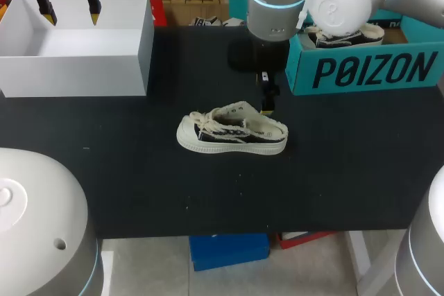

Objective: Take the shoe out of the shoebox, open the shoe tongue, remove and reinsert the insole, then place the shoe into the shoebox

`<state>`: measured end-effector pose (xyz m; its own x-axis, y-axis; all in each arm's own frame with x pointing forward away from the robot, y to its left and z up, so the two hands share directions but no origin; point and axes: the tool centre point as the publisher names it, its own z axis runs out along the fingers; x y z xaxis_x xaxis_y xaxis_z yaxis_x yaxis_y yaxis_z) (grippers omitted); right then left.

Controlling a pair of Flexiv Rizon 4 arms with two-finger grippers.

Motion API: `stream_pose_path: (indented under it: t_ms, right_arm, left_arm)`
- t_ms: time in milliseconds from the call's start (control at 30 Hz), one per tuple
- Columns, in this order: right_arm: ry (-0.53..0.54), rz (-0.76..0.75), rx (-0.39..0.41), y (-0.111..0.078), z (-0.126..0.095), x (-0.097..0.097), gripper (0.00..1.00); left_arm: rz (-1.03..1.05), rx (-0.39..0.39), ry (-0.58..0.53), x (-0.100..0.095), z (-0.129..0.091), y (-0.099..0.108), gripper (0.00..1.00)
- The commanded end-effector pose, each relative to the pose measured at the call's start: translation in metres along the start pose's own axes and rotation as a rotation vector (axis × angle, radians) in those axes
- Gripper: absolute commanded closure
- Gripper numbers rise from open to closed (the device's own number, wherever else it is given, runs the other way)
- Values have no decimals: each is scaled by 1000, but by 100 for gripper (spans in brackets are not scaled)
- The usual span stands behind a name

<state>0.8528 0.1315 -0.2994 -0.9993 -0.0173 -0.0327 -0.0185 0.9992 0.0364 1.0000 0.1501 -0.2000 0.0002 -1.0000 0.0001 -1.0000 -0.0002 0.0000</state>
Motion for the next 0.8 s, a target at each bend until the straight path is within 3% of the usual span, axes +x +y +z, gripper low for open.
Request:
stream_pose_path:
  t_ms: [33, 300, 533, 800]
  right_arm:
    - [-69, 0, -100, -9, 4, 23, 0]
    - [-132, 26, -278, -12, 15, 30, 0]
    - [-138, 68, -438, -24, 33, 18, 0]
    - [-74, 52, -636, -35, 57, 3, 0]
  left_arm:
    - [0, 0, 0, 0, 0, 0, 0]
    - [0, 0, 0, 0, 0, 0, 0]
    - [0, 0, 0, 0, 0, 0, 0]
    - [0, 0, 0, 0, 0, 0, 0]
